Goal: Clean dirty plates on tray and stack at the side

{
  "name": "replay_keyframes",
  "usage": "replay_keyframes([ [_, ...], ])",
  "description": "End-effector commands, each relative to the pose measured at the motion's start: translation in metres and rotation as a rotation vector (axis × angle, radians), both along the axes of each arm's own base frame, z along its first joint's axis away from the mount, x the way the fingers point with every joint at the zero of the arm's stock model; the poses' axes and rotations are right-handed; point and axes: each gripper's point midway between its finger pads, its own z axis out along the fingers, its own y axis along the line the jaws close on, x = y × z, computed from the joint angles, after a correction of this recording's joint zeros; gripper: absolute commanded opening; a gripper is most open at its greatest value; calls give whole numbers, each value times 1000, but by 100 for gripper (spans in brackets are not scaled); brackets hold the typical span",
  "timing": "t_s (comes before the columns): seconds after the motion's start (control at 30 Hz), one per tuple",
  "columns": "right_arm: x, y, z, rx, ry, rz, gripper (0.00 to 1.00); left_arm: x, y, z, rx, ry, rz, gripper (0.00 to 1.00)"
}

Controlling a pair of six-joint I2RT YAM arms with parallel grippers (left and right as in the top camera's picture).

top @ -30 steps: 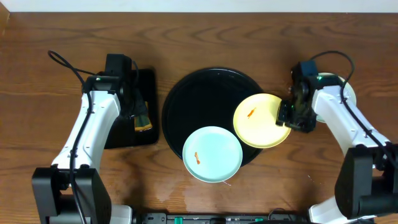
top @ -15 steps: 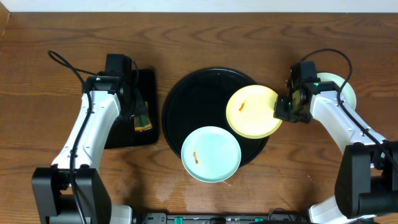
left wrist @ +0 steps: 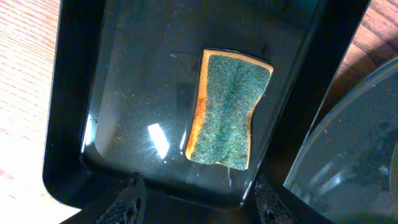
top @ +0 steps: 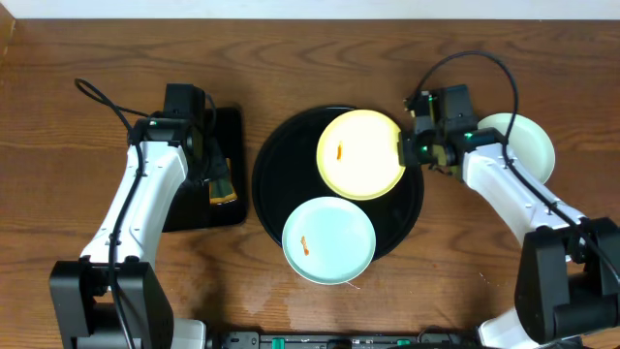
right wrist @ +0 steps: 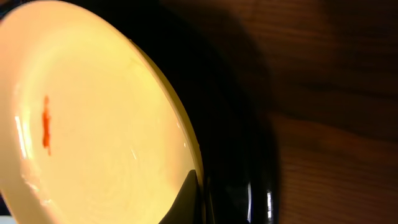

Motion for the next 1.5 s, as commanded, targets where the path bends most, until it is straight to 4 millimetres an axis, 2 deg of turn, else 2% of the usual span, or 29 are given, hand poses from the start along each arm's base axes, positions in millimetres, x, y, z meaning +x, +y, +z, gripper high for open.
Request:
replay_keyframes([
  [0.0, -2, 1, -17, 0, 64, -88, 1, -3, 4, -3, 12, 14, 11, 59],
  [0.13, -6, 12, -34, 5, 99, -50, 1, -3, 4, -3, 11, 13, 11, 59],
  [0.23, -6, 16, -39, -21, 81, 27, 2, -3, 4, -3, 11, 14, 11, 59],
  [0.27, -5, 16, -39, -24, 76, 34, 7, -3, 4, -3, 12, 14, 11, 59],
  [0.3, -4, 15, -38, -24, 71, 30, 16, -3, 4, -3, 12, 14, 11, 59],
  [0.33, -3, 15, -38, -23, 67, 28, 29, -3, 4, -3, 11, 14, 11, 59],
  [0.4, -2, 13, -40, -17, 74, 12, 43, -3, 3, -4, 8, 14, 10, 59],
  [0.53, -7, 12, -53, -26, 116, 7, 44, -4, 2, -4, 0, 18, 9, 59],
  [0.6, -10, 11, -65, -26, 151, -13, 44, -4, 2, -4, 0, 17, 9, 59],
  [0.63, -11, 11, -70, -24, 166, -26, 41, -4, 2, -4, 0, 17, 9, 59],
  [0.67, -12, 11, -75, -22, 180, -37, 25, -4, 2, -4, 0, 16, 9, 59],
  [0.73, -14, 10, -81, -14, 203, -65, 4, -2, 2, -4, 1, 9, 5, 59],
  [0.77, -14, 10, -82, -12, 204, -70, 1, -1, 2, -4, 4, 5, 5, 59],
  [0.93, -12, 10, -80, -11, 198, -73, 1, 2, 8, -20, 37, -22, 14, 59],
  [1.1, -12, 10, -80, -10, 197, -73, 1, 4, 7, -53, 29, -44, 20, 59],
  [1.2, -12, 10, -80, -10, 197, -73, 1, 6, 0, -74, -12, -51, 10, 58],
  [1.27, -12, 11, -80, -11, 198, -72, 1, 8, -5, -85, -38, -47, -3, 49],
  [1.33, -12, 10, -80, -10, 198, -72, 1, 9, -5, -94, -38, -35, -3, 33],
  [1.4, -12, 11, -80, -10, 198, -73, 1, 10, -5, -102, -37, -22, -3, 12],
  [1.43, -12, 11, -80, -10, 198, -72, 1, 9, -5, -107, -36, -13, -4, 8],
  [1.47, -13, 11, -80, -10, 199, -72, 1, 10, -5, -111, -34, -7, -15, 8],
])
